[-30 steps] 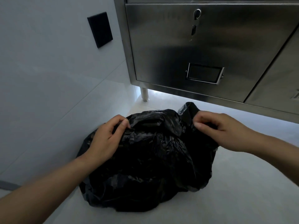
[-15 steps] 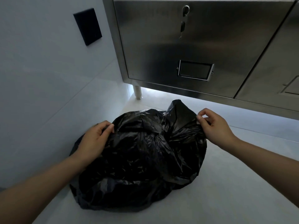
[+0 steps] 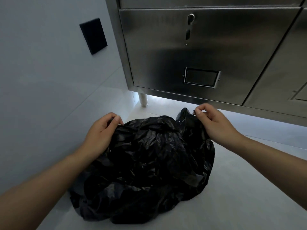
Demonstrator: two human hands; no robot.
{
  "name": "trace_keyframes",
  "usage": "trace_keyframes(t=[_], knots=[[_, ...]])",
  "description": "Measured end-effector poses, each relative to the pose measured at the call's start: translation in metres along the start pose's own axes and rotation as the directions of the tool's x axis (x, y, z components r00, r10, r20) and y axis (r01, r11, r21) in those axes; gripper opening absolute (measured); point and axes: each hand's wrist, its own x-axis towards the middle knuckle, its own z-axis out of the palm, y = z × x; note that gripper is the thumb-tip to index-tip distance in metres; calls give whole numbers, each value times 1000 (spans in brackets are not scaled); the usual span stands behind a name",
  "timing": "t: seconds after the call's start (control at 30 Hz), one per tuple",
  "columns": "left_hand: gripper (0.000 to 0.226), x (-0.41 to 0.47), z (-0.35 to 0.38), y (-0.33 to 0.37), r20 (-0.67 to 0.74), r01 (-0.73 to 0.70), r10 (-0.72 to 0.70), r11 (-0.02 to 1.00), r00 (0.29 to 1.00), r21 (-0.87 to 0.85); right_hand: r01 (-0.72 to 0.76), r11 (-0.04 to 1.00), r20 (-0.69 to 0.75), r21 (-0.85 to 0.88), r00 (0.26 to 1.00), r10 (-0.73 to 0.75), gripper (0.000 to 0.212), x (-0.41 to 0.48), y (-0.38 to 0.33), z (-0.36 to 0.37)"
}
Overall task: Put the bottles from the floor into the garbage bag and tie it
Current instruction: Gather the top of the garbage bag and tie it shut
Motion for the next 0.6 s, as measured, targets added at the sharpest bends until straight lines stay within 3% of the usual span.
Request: trace_keyframes(t=[0.1,0.2,0.3,0.4,0.5,0.6], knots=[[23,4,2,11,73,-4,4,1000,997,6,32,994,137,-101,990,-18,21,5,-16,16],[20,2,2,2,193,89,-103,993,976,76,-7,979,247,-203,967,58,29,7,-21,22],[19,-2,-2,-10,248,113,-157,977,956,180,57,911,228,-408,973,41,28,12,-27,17],[27,-2,-13,-9,198,-5,-53,960,979,281,126,822,137,-555,989,-58,26,19,-37,6],[29,4,-20,3,144,-113,64,923,988,368,96,865,49,-493,995,-82,22,22,-44,3],[41,4,-9,24,168,-177,128,930,977,321,29,957,108,-289,994,2,13,17,-45,20]])
